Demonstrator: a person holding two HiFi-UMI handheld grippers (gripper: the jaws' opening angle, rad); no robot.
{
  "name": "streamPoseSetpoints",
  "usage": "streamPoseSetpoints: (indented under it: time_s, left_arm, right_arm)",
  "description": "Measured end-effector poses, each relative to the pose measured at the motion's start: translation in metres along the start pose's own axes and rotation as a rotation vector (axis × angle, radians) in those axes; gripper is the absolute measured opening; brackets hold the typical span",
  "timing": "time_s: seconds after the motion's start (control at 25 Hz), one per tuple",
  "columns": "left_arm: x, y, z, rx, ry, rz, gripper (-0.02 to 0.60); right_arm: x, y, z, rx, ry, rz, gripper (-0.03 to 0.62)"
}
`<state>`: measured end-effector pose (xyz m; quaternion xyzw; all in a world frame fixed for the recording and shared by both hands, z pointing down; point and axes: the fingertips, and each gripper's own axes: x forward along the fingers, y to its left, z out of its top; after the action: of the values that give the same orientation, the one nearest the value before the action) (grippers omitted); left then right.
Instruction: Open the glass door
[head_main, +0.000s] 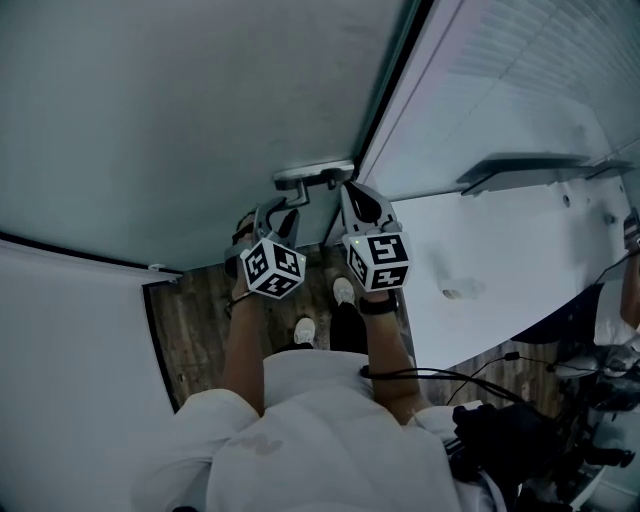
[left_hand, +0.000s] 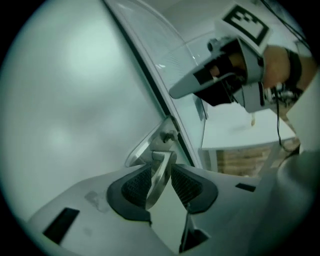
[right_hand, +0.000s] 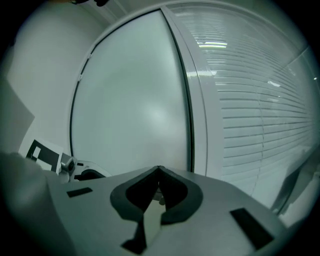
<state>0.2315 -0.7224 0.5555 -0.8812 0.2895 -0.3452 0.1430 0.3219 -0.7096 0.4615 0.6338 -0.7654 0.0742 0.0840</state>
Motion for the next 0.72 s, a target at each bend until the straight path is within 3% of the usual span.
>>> streamPoseSetpoints:
  time_s: [0.08,0.2,0.44,0.6,0.72]
  left_arm:
    - [0.002,0.001,-0.006,0.128,0.055,0.012,0.1]
    - [0.008,-0.002,-0.013,0.202,0.095,-0.008,0.1]
    - [0.013,-0.002,-0.019,0.241,0.115,0.011,0.1]
    - [0.014,-0.001,-0.018,0.205,0.136,-0.08,0.1]
    - [0.016,-0.002,-0.02,0.239,0.193,-0.135,0.1]
  right_arm:
    - [0.001,-0.004,-0.001,-0.003,0.006,-0.005,0.002]
    - [0.004,-0.009,-0.003,-0.006,0.018,-0.009,0.002]
    - [0.009,-0.005,-0.003,-0.022,0.026,0.012,0.002]
    - [0.01,-0.008,-0.006,-0.007,0.031,0.011,0.002]
    - [0.01,-0.01,-0.014,0.005,0.041,0.007,0.002]
